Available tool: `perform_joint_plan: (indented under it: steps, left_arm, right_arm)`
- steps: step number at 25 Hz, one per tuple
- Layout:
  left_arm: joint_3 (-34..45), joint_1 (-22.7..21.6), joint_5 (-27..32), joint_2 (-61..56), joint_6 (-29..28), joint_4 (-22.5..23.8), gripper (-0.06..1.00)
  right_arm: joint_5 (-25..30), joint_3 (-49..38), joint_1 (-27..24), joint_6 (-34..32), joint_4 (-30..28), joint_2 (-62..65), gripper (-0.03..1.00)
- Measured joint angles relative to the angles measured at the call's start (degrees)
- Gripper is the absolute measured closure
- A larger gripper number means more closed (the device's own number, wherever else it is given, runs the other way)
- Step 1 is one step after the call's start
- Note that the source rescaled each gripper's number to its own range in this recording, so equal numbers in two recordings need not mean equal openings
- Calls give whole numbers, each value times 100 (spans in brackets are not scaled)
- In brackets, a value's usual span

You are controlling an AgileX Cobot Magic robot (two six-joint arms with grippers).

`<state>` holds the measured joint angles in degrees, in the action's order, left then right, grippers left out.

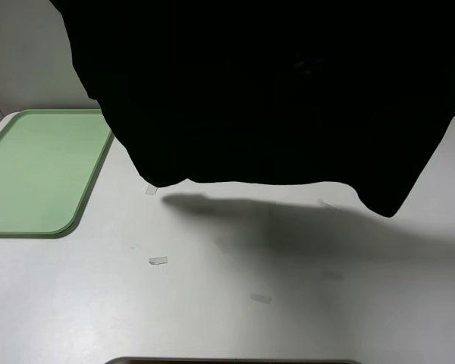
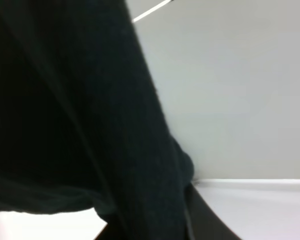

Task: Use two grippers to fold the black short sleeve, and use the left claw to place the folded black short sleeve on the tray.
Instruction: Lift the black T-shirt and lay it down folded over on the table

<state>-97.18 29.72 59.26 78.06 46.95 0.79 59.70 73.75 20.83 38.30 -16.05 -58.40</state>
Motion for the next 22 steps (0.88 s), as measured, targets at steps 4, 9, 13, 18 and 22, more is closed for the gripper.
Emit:
perform_joint_plan:
  steps: [4, 9, 13, 18, 22]
  left_arm:
    - [-25, 0, 429, -117, -81, -79, 94]
    - [-36, 28, 713, -318, -322, -182, 94]
    - [-36, 32, 713, -563, -681, -215, 94]
    - [-36, 300, 713, -853, -888, -168, 94]
    - [203, 522, 713, -1025, -1260, -113, 94]
  right_arm:
    - [264, 7, 0, 63, 303, 224, 96]
    - [751, 14, 0, 313, 670, 519, 96]
    - [767, 14, 0, 356, 959, 783, 96]
    - [893, 14, 0, 373, 1212, 1113, 96]
    - [927, 14, 0, 373, 1307, 1359, 96]
